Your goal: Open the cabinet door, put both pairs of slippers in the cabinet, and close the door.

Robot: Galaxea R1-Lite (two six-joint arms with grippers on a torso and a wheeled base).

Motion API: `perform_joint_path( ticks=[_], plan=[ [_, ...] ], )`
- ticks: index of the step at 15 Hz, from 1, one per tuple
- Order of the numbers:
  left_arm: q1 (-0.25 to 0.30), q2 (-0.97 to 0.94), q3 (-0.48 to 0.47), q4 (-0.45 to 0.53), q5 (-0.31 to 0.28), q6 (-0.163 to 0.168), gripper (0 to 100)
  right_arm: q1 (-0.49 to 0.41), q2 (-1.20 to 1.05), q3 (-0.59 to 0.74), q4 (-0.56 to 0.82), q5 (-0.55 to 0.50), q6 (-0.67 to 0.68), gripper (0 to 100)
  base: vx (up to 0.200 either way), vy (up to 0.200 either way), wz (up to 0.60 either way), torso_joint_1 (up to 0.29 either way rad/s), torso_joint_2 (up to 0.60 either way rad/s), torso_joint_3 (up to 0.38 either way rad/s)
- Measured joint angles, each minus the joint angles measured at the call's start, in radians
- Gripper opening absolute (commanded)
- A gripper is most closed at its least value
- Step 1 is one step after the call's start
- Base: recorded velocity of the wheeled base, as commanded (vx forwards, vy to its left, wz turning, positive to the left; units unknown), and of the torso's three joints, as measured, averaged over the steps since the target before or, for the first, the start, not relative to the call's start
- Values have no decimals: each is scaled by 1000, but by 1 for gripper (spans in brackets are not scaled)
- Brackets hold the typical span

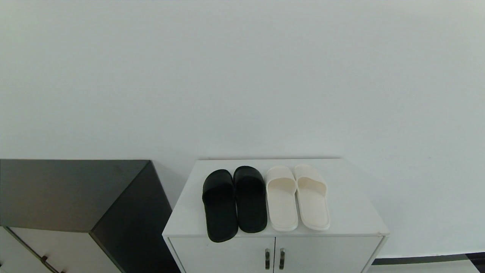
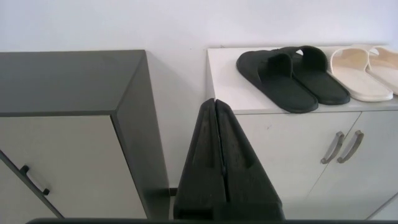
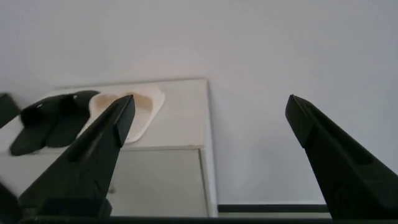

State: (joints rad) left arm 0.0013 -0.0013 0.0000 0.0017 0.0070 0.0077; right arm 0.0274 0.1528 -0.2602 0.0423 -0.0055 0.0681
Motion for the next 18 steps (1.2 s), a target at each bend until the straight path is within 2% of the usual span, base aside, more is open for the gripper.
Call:
perform_joint_path(
  ticks=[2,4,5,8,12,15,18],
  plan=[
    [0,0,0,0,0,2,0,37,166,-47,-44,46,20,100,0,0,0,0,0,0],
    [0,0,0,0,0,6,0,111,384,-49,-185,62,64,100,0,0,0,0,0,0],
    [0,0,0,0,0,6,0,163,493,-49,-258,38,84,100,0,0,0,0,0,0],
    [0,0,0,0,0,6,0,427,791,-107,-413,-155,124,100,0,0,0,0,0,0],
    [0,0,0,0,-1,6,0,672,1113,-255,-478,-394,177,100,0,0,0,0,0,0],
    [0,0,0,0,-1,5,0,765,1340,-356,-593,-478,220,100,0,0,0,0,0,0],
    [0,0,0,0,-1,5,0,789,1548,-427,-749,-543,230,100,0,0,0,0,0,0]
  ],
)
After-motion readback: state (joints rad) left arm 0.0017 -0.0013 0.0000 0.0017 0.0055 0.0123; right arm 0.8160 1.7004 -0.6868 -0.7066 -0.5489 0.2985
